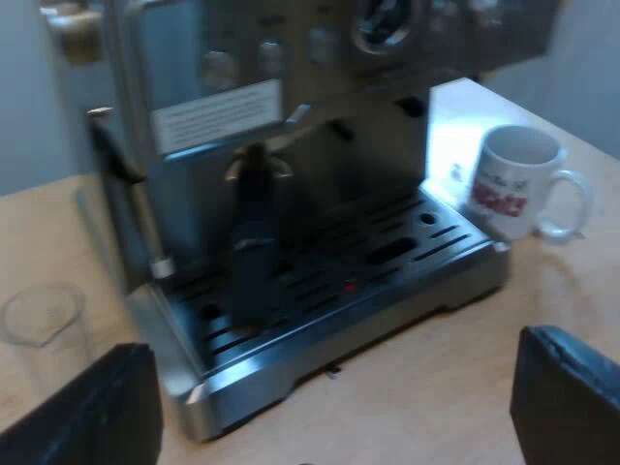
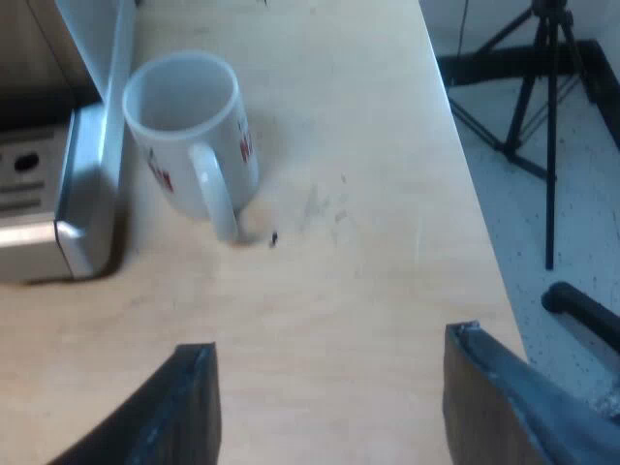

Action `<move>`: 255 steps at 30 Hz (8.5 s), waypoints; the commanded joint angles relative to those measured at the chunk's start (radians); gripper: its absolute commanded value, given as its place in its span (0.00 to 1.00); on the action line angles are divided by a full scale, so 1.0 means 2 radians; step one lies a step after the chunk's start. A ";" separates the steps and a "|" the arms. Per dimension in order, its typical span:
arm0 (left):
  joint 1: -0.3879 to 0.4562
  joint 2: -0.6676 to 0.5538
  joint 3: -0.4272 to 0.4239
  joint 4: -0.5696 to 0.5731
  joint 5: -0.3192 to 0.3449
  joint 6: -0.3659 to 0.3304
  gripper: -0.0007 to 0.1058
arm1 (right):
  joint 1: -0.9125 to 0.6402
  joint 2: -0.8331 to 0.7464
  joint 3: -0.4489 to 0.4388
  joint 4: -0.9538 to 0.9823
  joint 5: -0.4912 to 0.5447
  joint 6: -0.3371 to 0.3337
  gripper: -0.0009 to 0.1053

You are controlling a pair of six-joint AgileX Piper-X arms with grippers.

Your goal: Place mug into machine

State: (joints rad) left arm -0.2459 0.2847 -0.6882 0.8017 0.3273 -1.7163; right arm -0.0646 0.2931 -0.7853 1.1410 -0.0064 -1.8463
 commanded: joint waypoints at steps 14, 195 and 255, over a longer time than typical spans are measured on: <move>-0.158 0.178 -0.015 -0.164 -0.001 -0.008 0.74 | 0.000 0.107 -0.008 -0.083 -0.030 -0.008 0.50; -0.223 0.140 -0.002 -0.142 -0.099 -0.030 0.66 | 0.120 0.061 0.191 -0.357 -0.062 -0.025 0.01; -0.223 0.031 0.156 -0.205 -0.133 -0.084 0.66 | 0.463 0.441 0.175 -0.741 0.129 0.059 0.01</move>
State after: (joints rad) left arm -0.6872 0.3538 -0.3723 0.4090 0.0383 -1.8727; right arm 0.8586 1.1866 -0.4082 -0.2816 0.2454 -1.7269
